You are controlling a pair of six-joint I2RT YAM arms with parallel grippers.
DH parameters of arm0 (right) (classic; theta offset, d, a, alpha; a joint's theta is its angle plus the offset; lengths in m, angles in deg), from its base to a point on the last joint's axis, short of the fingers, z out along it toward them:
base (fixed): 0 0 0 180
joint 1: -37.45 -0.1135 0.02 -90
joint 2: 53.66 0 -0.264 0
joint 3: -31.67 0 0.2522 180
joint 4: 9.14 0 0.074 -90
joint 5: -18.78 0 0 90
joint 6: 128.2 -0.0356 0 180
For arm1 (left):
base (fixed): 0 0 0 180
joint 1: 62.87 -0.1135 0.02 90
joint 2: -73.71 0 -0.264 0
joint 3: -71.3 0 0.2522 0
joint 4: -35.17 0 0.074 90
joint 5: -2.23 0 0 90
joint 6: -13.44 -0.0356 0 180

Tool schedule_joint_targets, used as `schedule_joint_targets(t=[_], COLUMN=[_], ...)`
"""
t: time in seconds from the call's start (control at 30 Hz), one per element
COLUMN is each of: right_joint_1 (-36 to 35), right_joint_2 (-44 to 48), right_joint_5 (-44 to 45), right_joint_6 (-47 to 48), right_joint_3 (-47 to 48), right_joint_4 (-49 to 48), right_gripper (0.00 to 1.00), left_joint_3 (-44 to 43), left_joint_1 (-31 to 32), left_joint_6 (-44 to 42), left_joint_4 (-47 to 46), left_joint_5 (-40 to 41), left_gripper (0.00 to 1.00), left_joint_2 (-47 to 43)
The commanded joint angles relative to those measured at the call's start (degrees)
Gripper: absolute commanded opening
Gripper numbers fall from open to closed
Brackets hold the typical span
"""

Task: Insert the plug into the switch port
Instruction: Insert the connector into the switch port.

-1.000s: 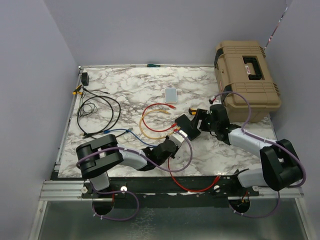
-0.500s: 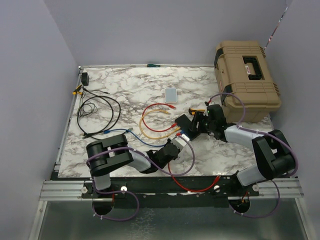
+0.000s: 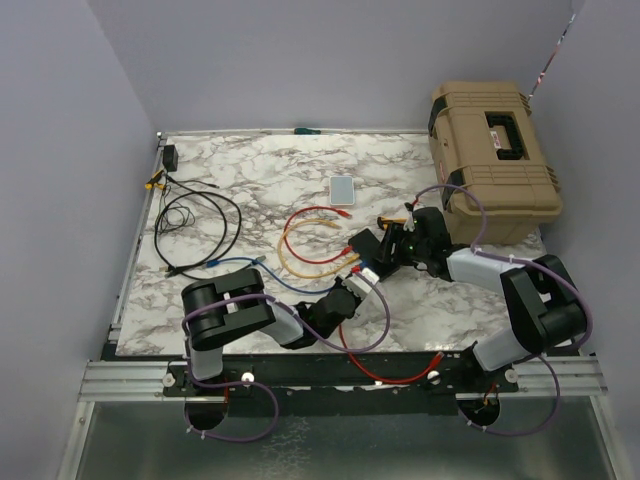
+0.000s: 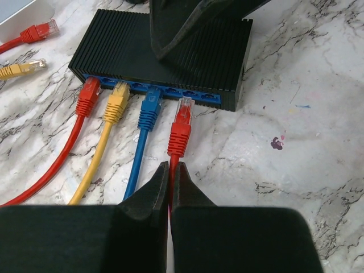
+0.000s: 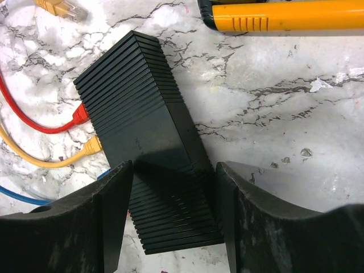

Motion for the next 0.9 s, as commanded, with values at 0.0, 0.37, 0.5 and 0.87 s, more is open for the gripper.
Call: schedule_joint_targets(t=[0.0, 0.37, 0.5, 0.87], right_joint_1=[0.11, 0.12, 0.18, 0.12], right_joint_2=[-1.54, -2.53, -2.93, -3.20], right_joint_5=[-1.85, -2.97, -3.24, -3.51], right_joint_6=[1.14, 1.40, 1.43, 1.47], right_joint_3=[0.83, 1.27, 1.43, 1.50], right_joint_4=[0.89, 0.90, 0.98, 0.98], right_gripper=[0.61, 0.61, 0.60, 0.60], left_joint_3=[0.25, 0.11, -0.31, 0.41], left_joint_1=[0.62, 0.67, 0.63, 0.63], left_joint_6=[-1.33, -1.90, -2.00, -1.47], left_joint_4=[-4.18, -4.78, -5.01, -5.01], left_joint_5=[0.51, 0.51, 0.45, 2.62], left_gripper=[0.00, 0.00, 0.00, 0.00], left_joint_2=[1.60, 2.27, 2.77, 2.72])
